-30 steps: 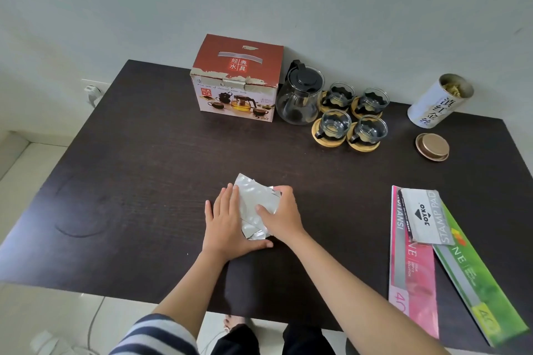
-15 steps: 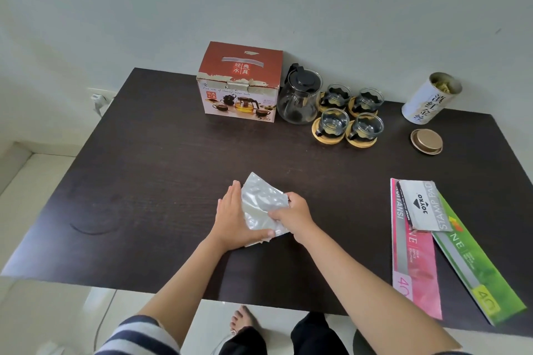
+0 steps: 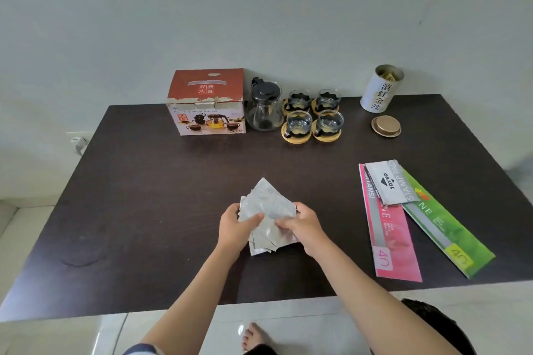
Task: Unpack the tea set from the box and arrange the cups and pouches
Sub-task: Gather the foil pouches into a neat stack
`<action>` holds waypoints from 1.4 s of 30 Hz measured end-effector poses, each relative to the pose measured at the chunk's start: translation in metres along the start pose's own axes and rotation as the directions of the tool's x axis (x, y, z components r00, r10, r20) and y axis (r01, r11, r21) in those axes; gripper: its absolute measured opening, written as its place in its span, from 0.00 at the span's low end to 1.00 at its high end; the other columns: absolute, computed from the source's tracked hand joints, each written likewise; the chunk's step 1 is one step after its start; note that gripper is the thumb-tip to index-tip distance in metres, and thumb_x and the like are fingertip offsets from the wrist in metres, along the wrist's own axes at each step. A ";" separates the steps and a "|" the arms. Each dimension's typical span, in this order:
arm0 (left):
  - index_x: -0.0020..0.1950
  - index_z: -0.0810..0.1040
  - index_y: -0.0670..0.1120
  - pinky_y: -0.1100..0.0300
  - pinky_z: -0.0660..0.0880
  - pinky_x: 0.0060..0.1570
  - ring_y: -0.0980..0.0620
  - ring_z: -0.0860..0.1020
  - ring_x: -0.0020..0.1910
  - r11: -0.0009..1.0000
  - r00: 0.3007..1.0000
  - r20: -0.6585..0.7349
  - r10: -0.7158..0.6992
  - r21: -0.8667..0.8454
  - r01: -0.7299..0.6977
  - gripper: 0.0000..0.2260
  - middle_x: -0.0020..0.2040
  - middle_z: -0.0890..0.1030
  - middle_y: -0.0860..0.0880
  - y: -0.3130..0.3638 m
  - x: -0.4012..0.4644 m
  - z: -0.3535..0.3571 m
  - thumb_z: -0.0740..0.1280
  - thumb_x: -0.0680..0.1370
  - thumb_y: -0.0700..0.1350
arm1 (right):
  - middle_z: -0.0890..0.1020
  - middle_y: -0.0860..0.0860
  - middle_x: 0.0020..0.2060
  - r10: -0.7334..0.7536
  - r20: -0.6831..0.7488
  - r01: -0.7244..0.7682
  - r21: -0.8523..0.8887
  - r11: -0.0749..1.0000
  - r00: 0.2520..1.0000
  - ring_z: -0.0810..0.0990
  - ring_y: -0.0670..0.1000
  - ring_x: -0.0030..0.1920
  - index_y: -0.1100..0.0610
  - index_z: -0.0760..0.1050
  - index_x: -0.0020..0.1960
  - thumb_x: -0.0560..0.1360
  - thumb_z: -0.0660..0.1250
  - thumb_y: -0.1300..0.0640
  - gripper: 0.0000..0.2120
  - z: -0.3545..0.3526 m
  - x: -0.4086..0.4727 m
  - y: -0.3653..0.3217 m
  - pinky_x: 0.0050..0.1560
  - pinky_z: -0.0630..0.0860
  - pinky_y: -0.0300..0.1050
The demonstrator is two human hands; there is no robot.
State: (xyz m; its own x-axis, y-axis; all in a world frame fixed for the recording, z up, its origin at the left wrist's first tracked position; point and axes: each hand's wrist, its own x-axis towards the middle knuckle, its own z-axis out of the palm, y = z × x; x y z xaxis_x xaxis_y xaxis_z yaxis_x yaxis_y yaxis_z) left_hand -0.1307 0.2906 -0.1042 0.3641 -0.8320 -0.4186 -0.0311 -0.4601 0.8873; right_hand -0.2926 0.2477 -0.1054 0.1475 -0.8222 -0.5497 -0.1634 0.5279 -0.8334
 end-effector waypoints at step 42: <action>0.76 0.53 0.46 0.43 0.69 0.65 0.40 0.63 0.71 0.549 0.750 0.578 -0.322 0.759 -0.349 0.34 0.73 0.60 0.41 -0.239 -0.215 0.479 0.65 0.74 0.48 | 0.71 0.53 0.50 0.628 -0.580 -0.400 0.485 0.778 0.518 0.72 0.53 0.47 0.64 0.62 0.69 0.74 0.64 0.62 0.25 -0.412 -0.178 0.378 0.38 0.68 0.40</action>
State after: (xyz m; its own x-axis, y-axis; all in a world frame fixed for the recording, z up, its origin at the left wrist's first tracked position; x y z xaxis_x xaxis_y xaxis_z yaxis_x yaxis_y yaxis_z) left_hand -0.6472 0.4306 -0.3190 -0.2551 -0.6545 -0.7117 -0.8511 -0.1973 0.4865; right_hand -0.7830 0.5065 -0.2994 -0.5923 -0.2183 -0.7756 0.2868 0.8424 -0.4561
